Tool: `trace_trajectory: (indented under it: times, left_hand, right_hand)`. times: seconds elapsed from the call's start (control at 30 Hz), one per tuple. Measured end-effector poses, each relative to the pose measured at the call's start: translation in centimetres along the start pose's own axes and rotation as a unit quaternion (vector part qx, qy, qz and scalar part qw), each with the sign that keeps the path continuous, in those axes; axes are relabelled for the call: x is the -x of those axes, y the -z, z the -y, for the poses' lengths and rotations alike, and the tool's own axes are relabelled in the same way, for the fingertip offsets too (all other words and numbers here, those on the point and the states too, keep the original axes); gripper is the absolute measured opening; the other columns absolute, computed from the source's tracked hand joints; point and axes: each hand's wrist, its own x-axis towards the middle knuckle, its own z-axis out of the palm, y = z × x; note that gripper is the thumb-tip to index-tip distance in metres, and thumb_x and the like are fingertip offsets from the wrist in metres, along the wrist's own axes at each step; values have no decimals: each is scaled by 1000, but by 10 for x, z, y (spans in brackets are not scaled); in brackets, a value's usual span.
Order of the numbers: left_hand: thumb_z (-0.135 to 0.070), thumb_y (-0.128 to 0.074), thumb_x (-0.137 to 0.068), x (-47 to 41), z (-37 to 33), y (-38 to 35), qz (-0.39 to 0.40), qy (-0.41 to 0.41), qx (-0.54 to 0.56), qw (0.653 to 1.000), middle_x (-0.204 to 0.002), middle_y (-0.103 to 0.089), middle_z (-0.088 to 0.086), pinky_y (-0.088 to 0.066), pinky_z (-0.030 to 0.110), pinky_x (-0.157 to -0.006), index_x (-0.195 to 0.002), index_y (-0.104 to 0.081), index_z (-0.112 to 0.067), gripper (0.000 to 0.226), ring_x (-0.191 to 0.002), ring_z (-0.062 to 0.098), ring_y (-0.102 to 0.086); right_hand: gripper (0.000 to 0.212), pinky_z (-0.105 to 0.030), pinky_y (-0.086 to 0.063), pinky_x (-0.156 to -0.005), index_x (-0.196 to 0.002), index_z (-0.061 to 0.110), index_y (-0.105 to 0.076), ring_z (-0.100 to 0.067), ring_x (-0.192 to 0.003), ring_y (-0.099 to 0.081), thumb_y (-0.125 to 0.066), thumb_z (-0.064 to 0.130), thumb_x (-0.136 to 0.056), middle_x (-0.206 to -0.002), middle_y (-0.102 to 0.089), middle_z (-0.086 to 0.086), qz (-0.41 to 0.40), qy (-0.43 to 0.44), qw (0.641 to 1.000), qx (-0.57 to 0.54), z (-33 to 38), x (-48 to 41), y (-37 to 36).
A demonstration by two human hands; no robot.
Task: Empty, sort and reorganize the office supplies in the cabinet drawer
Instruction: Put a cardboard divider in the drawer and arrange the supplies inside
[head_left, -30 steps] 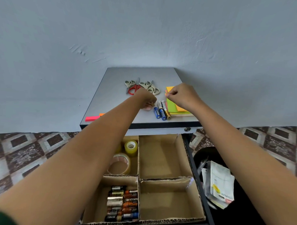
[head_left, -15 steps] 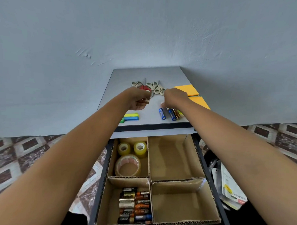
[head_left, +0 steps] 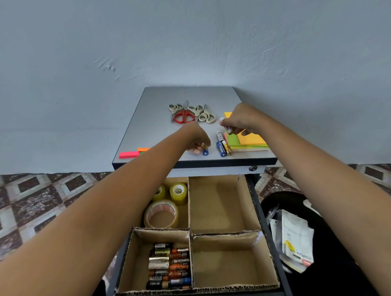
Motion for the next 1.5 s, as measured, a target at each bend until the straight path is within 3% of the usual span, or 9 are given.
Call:
trace_trajectory:
  times: [0.1,0.2,0.37,0.5,0.67,0.87,1.13,1.27,1.5]
  left_hand:
    - [-12,-65,-86,-2,0,-4,-47,-37,-82,995,-69,-52,9,-55,33,-76,-73,-46,-6,24,-64,21,-55]
    - [-16,-65,-87,0,-1,-6,-64,-61,-131,987,-73,-57,9,-54,31,-72,-74,-47,-6,24,-60,21,-56]
    - [-14,-63,-87,4,-2,-8,-73,-74,-160,982,-87,-60,13,-54,30,-78,-75,-49,-4,21,-53,19,-53]
    - [-12,-63,-87,7,3,-7,-54,-51,-102,992,-88,-57,14,-54,32,-79,-82,-49,-4,18,-56,21,-52]
    - [-9,-63,-87,15,12,4,-24,-19,28,999,-75,-48,9,-50,25,-61,-75,-47,-5,21,-61,17,-49]
    - [-12,-63,-88,28,19,21,4,-10,148,989,-73,-55,7,-51,22,-58,-80,-55,-6,13,-60,13,-52]
    - [-15,-64,-89,40,31,31,8,5,180,984,-72,-55,6,-52,21,-56,-77,-56,-6,16,-61,12,-55]
    - [-15,-64,-88,44,38,31,8,1,187,982,-71,-55,6,-52,19,-47,-76,-56,-6,17,-60,13,-54]
    - [-13,-66,-86,57,54,37,14,-32,214,976,-73,-60,8,-53,20,-50,-81,-59,-6,11,-61,13,-58]
  right_hand:
    - [26,-22,-37,-51,-69,9,-52,-16,-56,-48,-61,22,-90,-66,-55,-6,27,-10,998,-52,-5,9,2]
    - [24,-22,-37,-50,-71,7,-55,-15,-53,-47,-63,20,-89,-64,-56,-6,25,-13,998,-58,-8,14,1]
    - [23,-25,-46,-53,-71,6,-56,-16,-57,-52,-67,19,-87,-67,-57,-6,38,-21,999,-16,-8,17,-10]
    - [34,-26,-47,-54,-63,8,-48,-21,-58,-53,-68,21,-86,-66,-52,-8,36,-14,998,43,-2,18,-23]
    - [40,-23,-36,-45,-62,9,-41,-16,-51,-45,-69,25,-85,-62,-47,-5,9,9,986,165,4,21,-31]
    - [37,-25,-28,-46,-62,11,-41,-17,-57,-44,-69,24,-83,-64,-45,-3,1,19,973,229,6,19,-39]
    - [34,-24,-31,-50,-65,14,-41,-24,-77,-50,-68,26,-82,-68,-45,-1,-7,17,970,242,9,19,-41]
    - [32,-24,-29,-49,-65,12,-43,-20,-65,-47,-68,24,-81,-66,-46,-2,-2,17,974,225,9,18,-40]
    - [38,-24,-24,-44,-57,9,-41,-16,-47,-33,-68,23,-80,-55,-39,-3,-13,11,995,101,8,29,-31]
